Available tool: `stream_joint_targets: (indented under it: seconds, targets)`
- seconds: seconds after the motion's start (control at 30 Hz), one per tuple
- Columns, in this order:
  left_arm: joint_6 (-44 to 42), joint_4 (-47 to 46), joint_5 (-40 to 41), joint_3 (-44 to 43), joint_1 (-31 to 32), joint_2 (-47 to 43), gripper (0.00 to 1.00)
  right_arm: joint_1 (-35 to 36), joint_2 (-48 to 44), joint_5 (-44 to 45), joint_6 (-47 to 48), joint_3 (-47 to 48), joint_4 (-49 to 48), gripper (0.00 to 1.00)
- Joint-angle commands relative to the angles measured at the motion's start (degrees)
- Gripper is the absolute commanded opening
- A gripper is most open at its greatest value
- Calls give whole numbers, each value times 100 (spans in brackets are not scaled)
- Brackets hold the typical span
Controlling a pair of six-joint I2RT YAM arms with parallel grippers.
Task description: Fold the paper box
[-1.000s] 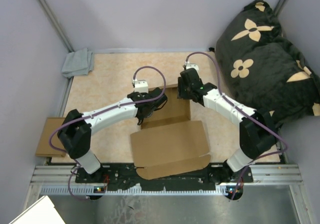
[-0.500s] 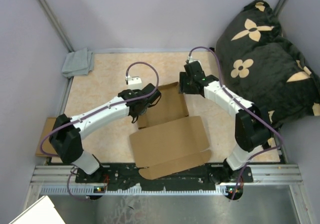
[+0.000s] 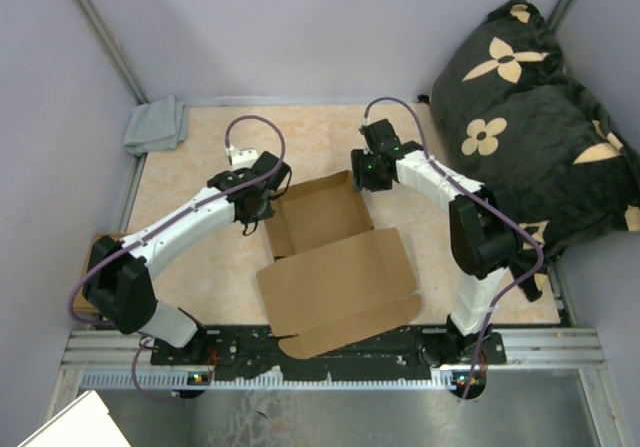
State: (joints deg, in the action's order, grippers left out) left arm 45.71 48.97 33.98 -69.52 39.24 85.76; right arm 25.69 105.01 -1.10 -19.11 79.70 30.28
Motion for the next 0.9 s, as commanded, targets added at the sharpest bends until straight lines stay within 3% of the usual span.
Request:
stream_joint_targets:
  seconds: [0.0, 0.23, 0.47, 0.87]
  targets:
    - [-405, -679, -1103, 265, -265, 133, 37, -5, 135, -284, 149, 343, 179, 52]
    - [-540, -625, -1706, -231, -259, 1007, 38, -5, 123, -73, 206, 126, 210, 51]
    - [-583, -58, -1521, -470, -261, 1693, 38, -3, 29, -13, 208, -183, 165, 51]
    - [-578, -211, -1821, -616, -233, 779, 43, -3, -51, -19, 132, -377, -2, 50]
